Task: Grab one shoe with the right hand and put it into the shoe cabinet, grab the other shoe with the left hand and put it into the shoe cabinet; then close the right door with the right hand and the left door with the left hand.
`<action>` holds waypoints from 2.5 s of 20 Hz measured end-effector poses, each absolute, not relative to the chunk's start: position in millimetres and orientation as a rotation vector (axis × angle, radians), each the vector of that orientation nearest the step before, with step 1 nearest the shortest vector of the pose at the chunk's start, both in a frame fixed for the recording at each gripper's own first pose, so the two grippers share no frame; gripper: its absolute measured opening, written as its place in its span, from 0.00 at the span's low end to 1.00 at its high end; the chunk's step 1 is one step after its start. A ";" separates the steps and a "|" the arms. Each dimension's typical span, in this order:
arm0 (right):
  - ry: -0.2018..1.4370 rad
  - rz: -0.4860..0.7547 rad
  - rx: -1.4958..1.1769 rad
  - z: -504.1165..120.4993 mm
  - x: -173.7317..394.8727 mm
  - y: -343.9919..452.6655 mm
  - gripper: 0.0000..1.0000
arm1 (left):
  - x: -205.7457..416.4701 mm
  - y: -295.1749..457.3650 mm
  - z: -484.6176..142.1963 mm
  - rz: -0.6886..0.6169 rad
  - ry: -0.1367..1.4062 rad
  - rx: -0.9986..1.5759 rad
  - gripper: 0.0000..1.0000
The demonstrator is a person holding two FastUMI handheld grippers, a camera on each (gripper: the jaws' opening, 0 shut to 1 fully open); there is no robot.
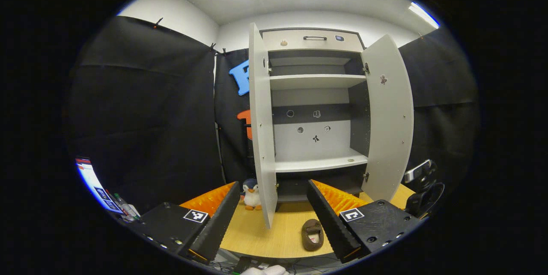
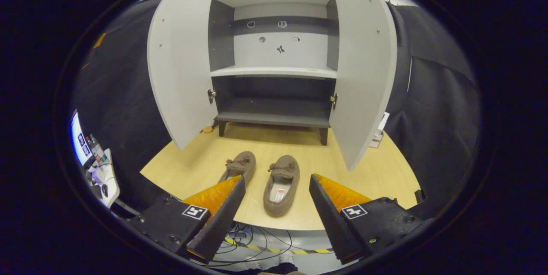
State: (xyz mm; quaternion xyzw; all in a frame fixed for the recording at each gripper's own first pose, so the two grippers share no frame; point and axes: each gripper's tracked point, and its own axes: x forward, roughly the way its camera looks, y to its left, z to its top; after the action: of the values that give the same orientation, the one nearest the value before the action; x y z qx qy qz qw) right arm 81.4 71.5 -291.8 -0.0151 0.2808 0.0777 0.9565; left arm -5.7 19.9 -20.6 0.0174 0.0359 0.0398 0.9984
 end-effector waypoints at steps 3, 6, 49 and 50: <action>0.634 0.189 -0.013 -332.3 98.6 87.0 0.98 | -4.7 20.6 -21.7 0.099 0.080 0.036 0.95; 0.703 0.193 -0.008 -374.9 119.4 95.6 0.95 | -1.5 23.1 -22.9 0.131 0.083 0.039 0.96; 0.463 0.220 0.086 -181.5 336.2 109.8 0.05 | 48.1 -15.7 -33.4 0.127 0.082 0.009 0.96; 0.441 0.221 0.078 -163.6 347.7 111.6 0.05 | 49.1 -16.6 -34.9 0.130 0.086 0.009 0.96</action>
State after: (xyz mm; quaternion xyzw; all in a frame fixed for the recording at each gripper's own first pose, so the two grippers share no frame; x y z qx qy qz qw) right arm 347.7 111.6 -163.6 0.0388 0.2180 0.1096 0.9690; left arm 49.1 -16.6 -34.9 0.0046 0.0429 0.0649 0.9970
